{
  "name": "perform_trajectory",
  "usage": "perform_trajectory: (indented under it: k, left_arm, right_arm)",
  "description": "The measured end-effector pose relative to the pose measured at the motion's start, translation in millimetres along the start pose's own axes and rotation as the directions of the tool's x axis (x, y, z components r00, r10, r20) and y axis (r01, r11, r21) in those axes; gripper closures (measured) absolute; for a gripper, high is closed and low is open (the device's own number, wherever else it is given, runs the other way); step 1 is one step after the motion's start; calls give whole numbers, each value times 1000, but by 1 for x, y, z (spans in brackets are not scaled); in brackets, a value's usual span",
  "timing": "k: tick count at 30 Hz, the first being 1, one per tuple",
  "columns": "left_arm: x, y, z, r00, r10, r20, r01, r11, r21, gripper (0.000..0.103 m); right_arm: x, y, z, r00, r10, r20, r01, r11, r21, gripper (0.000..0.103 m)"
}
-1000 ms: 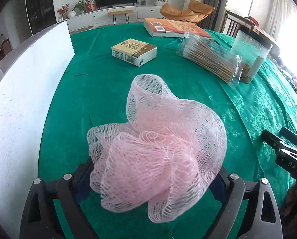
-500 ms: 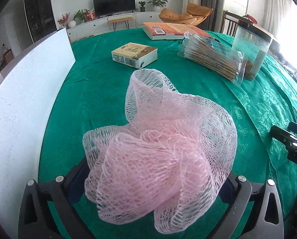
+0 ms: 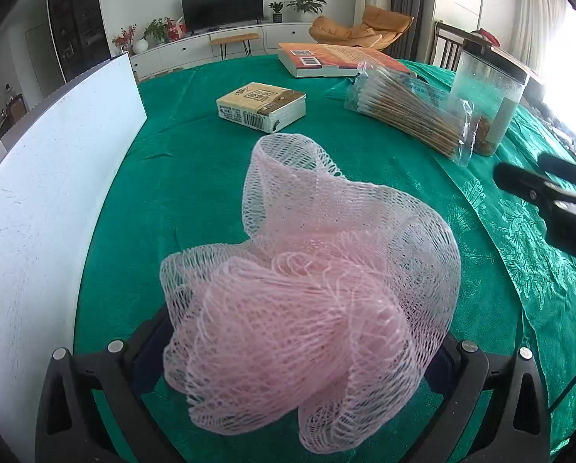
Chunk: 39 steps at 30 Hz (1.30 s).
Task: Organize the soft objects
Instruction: 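Hold pink pouf in left tool while right tool grasps cotton swab bag, then carry both items over the cardboard box and open both tools to drop them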
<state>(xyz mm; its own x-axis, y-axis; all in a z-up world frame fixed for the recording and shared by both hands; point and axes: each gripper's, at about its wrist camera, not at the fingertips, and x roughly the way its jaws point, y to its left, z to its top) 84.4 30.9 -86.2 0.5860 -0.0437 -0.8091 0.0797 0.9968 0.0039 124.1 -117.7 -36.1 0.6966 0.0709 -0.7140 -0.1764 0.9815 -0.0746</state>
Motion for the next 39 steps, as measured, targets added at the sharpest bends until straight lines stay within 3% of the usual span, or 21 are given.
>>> perform_trajectory:
  k: [3,6,9,12,14,16,20,23,25,28,31,33,35,36,37,39]
  left_arm:
    - [0,0,0,1000,0,0,0,1000,0,0]
    - [0,0,0,1000,0,0,0,1000,0,0]
    - [0,0,0,1000,0,0,0,1000,0,0]
    - [0,0,0,1000,0,0,0,1000,0,0]
    - [0,0,0,1000,0,0,0,1000,0,0]
    - [0,0,0,1000,0,0,0,1000,0,0]
    - [0,0,0,1000,1,0,-1,1000,0,0]
    - [0,0,0,1000,1,0,-1,1000,0,0]
    - [0,0,0,1000,1,0,-1,1000,0,0]
    - [0,-1,1,1000,-5,-15,5,1000,4,0]
    - [-8,-1,4,999,-35,-25,35,999,8,0]
    - [-17,0,8,999,-41,-12,41,999,12,0]
    - [-22,1,12,999,-44,-11,44,999,14,0]
    - [-21,1,14,999,-50,-18,50,999,13,0]
    - [-19,0,15,998,-60,-27,60,998,13,0]
    - [-11,-4,15,997,-61,-55,63,998,21,0]
  right_arm:
    - [21,41,43,996,-58,70,74,968,-241,17]
    - [63,64,76,996,-86,6,83,938,-336,19]
    - [101,69,93,986,-143,-82,105,930,-353,20]
    - [118,73,94,971,-155,-182,80,927,-366,61]
    - [116,75,91,969,-149,-195,70,930,-360,67]
    - [97,71,88,977,-81,-200,19,955,-294,76]
    - [32,52,59,981,61,-182,-97,976,-195,76]
    - [-10,10,26,973,150,-176,-159,987,-38,76]
    - [-26,-30,12,973,172,-156,-159,983,94,76]
    - [-23,-103,10,983,157,-93,-123,946,300,76]
    - [10,-168,19,986,158,-52,-116,879,462,76]
    - [37,-190,28,990,120,-76,-71,882,465,73]
    - [54,-203,30,983,128,-131,-53,883,466,63]
    - [61,-204,33,977,141,-161,-52,886,460,50]
    - [63,-202,35,975,136,-178,-46,898,438,44]
    - [69,-188,43,970,115,-215,-34,937,347,42]
